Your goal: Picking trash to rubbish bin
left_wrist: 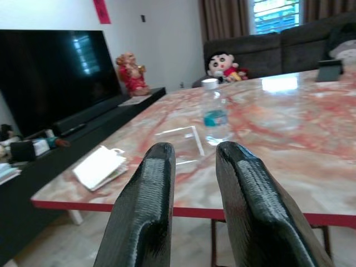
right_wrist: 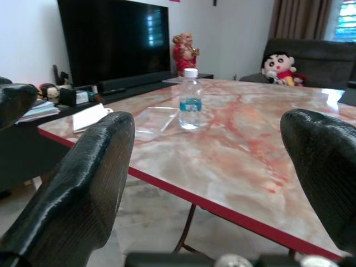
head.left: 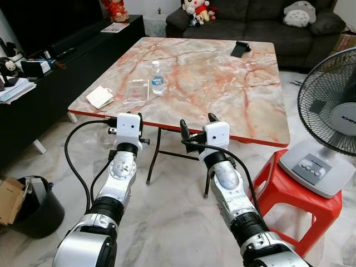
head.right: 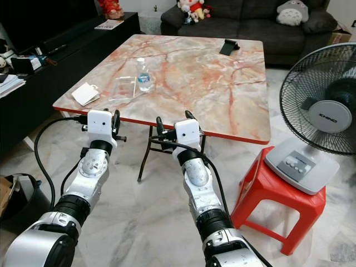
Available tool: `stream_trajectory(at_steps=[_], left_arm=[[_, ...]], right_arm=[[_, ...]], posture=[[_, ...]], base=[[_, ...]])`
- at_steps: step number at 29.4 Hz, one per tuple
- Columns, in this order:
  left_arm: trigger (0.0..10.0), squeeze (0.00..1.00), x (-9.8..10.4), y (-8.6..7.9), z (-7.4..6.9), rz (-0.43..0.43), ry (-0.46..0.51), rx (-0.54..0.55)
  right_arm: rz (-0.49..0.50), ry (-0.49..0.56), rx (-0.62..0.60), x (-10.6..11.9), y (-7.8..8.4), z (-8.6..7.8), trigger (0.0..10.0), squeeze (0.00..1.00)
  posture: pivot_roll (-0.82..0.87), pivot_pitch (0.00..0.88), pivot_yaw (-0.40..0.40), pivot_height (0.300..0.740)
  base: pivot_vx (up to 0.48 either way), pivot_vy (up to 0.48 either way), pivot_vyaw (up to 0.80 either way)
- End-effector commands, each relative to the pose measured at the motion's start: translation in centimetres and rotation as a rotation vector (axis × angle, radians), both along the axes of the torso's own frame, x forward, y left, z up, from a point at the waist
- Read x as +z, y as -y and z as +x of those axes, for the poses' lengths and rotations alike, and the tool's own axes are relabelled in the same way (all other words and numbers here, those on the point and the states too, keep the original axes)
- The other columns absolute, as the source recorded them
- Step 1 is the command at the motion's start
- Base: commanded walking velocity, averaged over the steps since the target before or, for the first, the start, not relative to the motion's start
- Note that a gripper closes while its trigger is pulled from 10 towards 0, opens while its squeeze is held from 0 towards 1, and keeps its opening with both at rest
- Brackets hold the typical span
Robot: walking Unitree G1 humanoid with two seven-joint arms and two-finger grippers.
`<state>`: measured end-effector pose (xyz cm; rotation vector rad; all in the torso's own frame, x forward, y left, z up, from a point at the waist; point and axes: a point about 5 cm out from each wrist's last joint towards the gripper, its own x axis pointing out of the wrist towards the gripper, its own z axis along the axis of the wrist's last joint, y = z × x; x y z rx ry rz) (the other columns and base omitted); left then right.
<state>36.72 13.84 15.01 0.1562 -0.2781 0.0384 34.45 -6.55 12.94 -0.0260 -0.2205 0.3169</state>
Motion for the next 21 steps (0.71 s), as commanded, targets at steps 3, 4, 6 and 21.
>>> stream_trajectory(at_steps=[3,4,6,21], left_arm=[[10.0,0.00,1.1,-0.5,0.4,0.001,0.029,0.034],[10.0,0.00,1.2,-0.6,0.4,0.001,0.031,0.036],[10.0,0.00,1.3,-0.6,0.4,0.001,0.032,0.039],[10.0,0.00,1.9,-0.4,0.5,-0.002,0.046,0.038]], right_arm=[[-0.023,0.060,0.021,1.3,-0.5,0.1,10.0,0.00],[-0.027,0.064,0.021,1.4,-0.5,0.1,10.0,0.00],[-0.026,0.070,0.022,1.6,-0.6,0.0,10.0,0.00],[0.019,0.060,0.045,2.0,-0.9,0.0,10.0,0.00]], posture=[[-0.09,0.009,0.033,0.740],[-0.09,0.009,0.033,0.740],[-0.09,0.009,0.033,0.740],[-0.08,0.005,0.033,0.740]], base=[[0.271,0.000,0.00],[0.292,0.000,0.65],[0.294,0.000,0.77],[0.297,0.000,0.09]])
